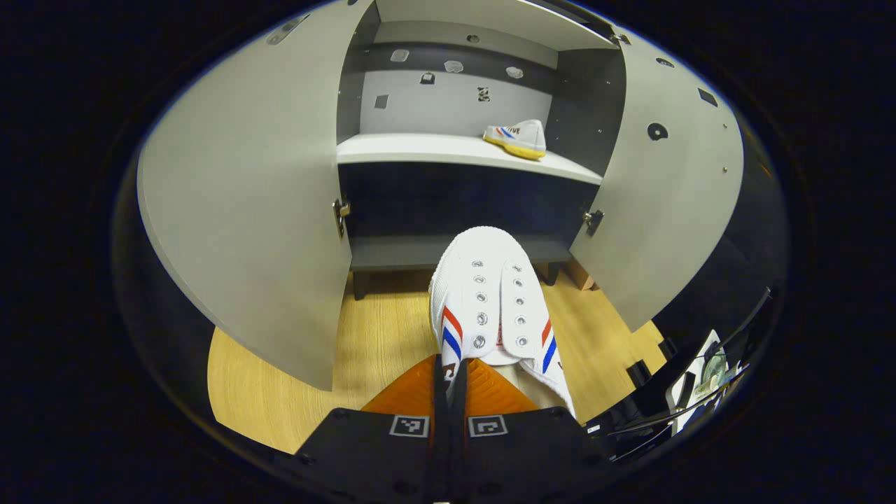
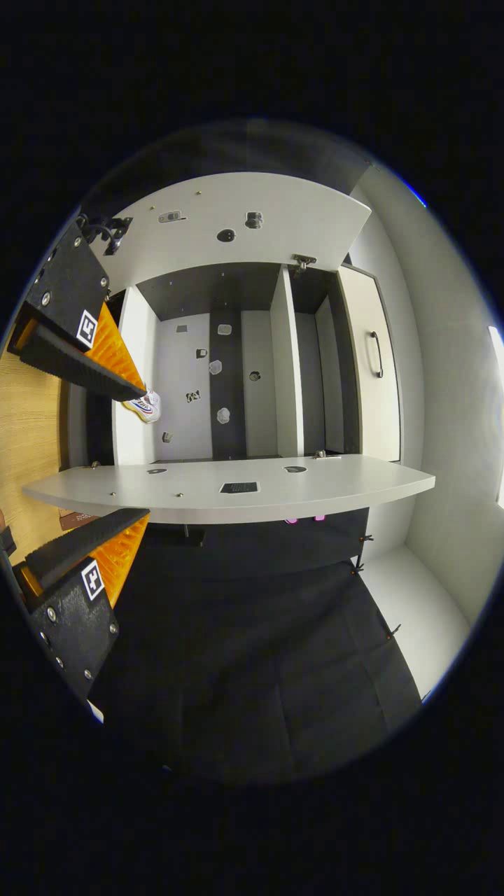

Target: Grab one shoe with the right hand and put it into the shoe cabinet, grab the other shoe with the left hand and put it into the shoe cabinet; then close the right door with the right hand and the left door with the left hand.

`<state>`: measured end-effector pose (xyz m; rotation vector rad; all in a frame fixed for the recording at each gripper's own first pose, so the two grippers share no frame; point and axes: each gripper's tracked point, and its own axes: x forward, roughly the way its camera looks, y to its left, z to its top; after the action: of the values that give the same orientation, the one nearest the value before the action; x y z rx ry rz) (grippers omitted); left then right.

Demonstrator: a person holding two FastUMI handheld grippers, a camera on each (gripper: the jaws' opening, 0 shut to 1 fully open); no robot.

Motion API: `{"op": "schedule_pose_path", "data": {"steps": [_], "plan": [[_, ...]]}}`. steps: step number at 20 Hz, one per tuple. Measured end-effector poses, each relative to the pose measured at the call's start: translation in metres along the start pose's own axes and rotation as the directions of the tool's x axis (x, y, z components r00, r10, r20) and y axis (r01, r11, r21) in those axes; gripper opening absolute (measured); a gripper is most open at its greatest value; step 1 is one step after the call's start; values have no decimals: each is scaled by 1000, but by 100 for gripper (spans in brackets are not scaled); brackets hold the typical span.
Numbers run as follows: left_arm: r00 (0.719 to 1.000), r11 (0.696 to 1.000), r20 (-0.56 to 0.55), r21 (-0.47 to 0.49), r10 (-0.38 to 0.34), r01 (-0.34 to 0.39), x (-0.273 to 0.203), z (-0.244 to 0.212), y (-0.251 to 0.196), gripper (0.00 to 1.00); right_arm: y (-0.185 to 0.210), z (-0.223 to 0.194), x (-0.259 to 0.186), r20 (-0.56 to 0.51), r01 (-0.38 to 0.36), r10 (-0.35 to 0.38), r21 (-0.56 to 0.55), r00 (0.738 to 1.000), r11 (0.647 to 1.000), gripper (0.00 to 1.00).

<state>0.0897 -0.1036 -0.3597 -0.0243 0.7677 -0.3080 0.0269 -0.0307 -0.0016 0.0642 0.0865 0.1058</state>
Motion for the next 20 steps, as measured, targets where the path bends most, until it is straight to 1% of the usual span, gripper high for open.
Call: {"op": "schedule_pose_path", "data": {"steps": [3, 4, 6, 8, 10, 12, 14, 16, 20], "plan": [[997, 999, 59, -24, -46, 47, -38, 61, 9, 6, -7, 2, 2, 5, -4, 4, 19, 1000, 1000, 94], [995, 998, 84, -20, -52, 53, -46, 82, 14, 6, -10, 4, 3, 10, -5, 5, 25, 1000, 1000, 94], [988, 999, 148, 2, -41, 41, -52, 127, 18, 6, -15, 8, 4, 20, -4, 4, 32, 1000, 999, 94], [980, 1000, 197, -4, -25, 26, -41, 159, 9, 6, -23, 13, 5, 32, 0, -1, 32, 999, 999, 94], [973, 1000, 231, -16, -14, 18, -37, 192, 14, 6, -32, 16, 5, 37, 12, -13, 29, 999, 1000, 94], [967, 1000, 255, -28, -2, 10, -18, 223, 19, 6, -40, 18, 4, 38, 20, -22, 34, 999, 999, 94], [964, 999, 267, -44, 14, -2, -6, 247, 22, 6, -45, 20, 4, 47, 24, -25, 35, 999, 999, 94], [962, 999, 271, -44, 41, -31, 7, 268, 28, 6, -51, 21, 5, 51, 32, -33, 24, 998, 999, 94], [965, 996, 251, -63, 73, -59, 52, 307, 43, 6, -59, 18, 11, 49, 39, -40, 24, 998, 999, 94]]}}
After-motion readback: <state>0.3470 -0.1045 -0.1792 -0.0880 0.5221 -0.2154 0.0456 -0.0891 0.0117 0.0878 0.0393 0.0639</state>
